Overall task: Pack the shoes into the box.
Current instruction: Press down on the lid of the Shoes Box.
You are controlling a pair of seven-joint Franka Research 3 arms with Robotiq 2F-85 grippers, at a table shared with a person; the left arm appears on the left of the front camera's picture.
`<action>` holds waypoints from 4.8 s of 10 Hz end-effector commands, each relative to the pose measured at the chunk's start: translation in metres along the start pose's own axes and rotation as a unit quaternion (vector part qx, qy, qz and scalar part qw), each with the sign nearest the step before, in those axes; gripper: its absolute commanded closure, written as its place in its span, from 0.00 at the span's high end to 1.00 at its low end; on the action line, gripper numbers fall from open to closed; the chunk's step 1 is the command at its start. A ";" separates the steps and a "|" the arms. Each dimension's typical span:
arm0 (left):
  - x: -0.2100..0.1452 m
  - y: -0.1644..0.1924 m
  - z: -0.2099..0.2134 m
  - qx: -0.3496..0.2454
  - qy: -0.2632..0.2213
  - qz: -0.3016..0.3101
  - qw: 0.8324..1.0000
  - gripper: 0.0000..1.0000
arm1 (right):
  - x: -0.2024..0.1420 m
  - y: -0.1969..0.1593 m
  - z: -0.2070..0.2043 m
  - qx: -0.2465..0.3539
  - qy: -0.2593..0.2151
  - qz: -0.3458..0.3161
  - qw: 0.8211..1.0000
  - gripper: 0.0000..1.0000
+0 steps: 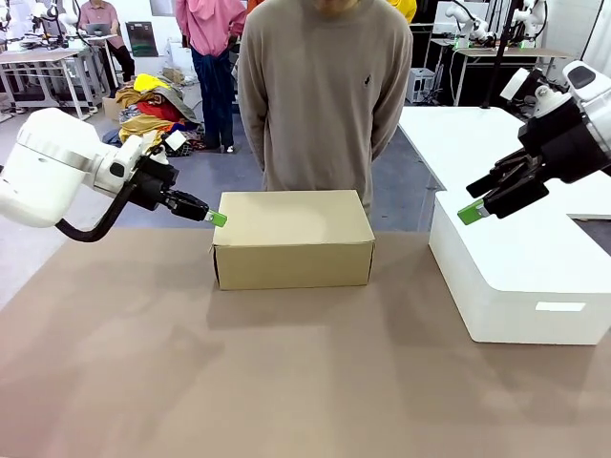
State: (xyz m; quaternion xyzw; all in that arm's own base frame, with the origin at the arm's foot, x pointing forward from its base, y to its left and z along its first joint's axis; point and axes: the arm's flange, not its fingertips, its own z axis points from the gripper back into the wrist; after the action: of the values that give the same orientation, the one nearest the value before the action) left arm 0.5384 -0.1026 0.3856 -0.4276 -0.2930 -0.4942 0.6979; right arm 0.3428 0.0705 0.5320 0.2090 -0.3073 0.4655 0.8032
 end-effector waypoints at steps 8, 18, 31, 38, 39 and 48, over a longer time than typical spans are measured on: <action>0.065 -0.042 0.063 0.017 0.224 -0.096 0.970 0.50 | 0.000 -0.001 0.000 0.006 -0.009 0.003 1.000 1.00; 0.071 -0.112 0.083 0.190 0.459 0.001 0.868 1.00 | 0.086 -0.026 -0.040 0.007 0.096 0.009 0.995 0.00; 0.062 -0.127 0.079 0.314 0.430 0.111 0.839 1.00 | 0.131 -0.029 -0.101 -0.041 0.114 -0.003 0.993 0.00; 0.062 -0.127 0.079 0.314 0.430 0.111 0.839 1.00 | 0.185 -0.048 -0.176 -0.151 0.168 -0.104 0.969 0.00; 0.062 -0.127 0.079 0.314 0.430 0.111 0.839 1.00 | 0.193 -0.053 -0.191 -0.165 0.177 -0.118 0.963 0.00; 0.062 -0.127 0.079 0.314 0.430 0.111 0.839 1.00 | 0.239 -0.078 -0.283 -0.189 0.127 -0.170 0.959 0.00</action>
State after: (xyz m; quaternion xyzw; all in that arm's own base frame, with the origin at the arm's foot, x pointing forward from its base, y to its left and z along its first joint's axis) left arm 0.4402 -0.0823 0.5105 0.0363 -0.0567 -0.4215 0.9043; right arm 0.5759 0.3485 0.4884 0.0552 -0.2275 0.2974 0.9256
